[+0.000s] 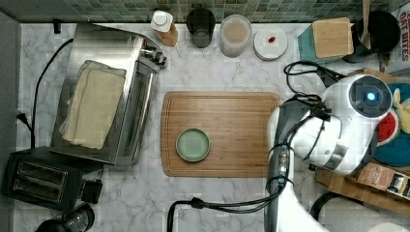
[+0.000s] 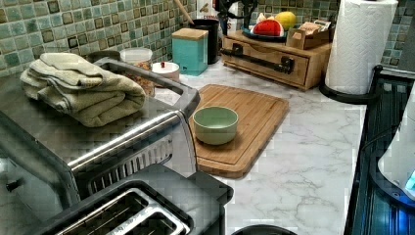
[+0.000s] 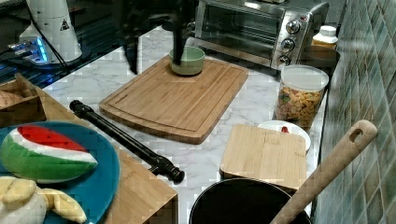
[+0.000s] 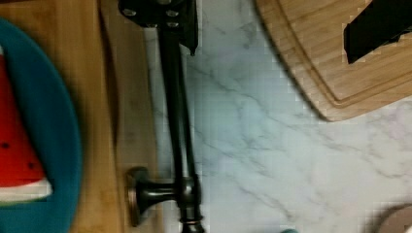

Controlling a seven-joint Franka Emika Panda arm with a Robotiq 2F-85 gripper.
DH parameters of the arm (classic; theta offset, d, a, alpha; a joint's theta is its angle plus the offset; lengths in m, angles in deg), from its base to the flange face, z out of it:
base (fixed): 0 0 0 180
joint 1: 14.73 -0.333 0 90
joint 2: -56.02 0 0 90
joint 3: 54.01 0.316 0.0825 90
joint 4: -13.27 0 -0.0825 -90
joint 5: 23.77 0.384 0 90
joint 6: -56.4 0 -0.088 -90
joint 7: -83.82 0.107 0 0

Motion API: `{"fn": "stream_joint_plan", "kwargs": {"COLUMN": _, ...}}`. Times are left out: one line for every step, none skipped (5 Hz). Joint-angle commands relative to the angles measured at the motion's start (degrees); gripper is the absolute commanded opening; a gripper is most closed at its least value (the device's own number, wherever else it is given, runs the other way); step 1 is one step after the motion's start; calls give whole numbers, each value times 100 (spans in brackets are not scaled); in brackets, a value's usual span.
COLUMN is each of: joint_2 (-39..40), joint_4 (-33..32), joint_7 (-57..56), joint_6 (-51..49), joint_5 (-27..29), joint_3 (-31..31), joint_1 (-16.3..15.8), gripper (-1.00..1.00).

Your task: Open the drawer.

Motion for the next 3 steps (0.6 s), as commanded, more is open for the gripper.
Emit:
{"fn": "stream_joint_plan", "kwargs": {"joint_2": 507, "joint_4": 163, "joint_7": -393, "joint_6": 410, "joint_5": -22, "joint_3": 19, "joint_1": 16, "gripper": 100}}
{"fn": "stream_joint_plan", "kwargs": {"joint_2": 538, "joint_4": 155, "joint_7": -223, "joint_6": 402, "joint_5": -385, "joint_3": 24, "joint_1": -35, "gripper": 100}}
{"fn": "stream_joint_plan", "kwargs": {"joint_2": 540, "joint_4": 133, "joint_7": -419, "joint_6": 512, "joint_5": -601, "joint_3": -5, "joint_1": -74, "gripper": 100}}
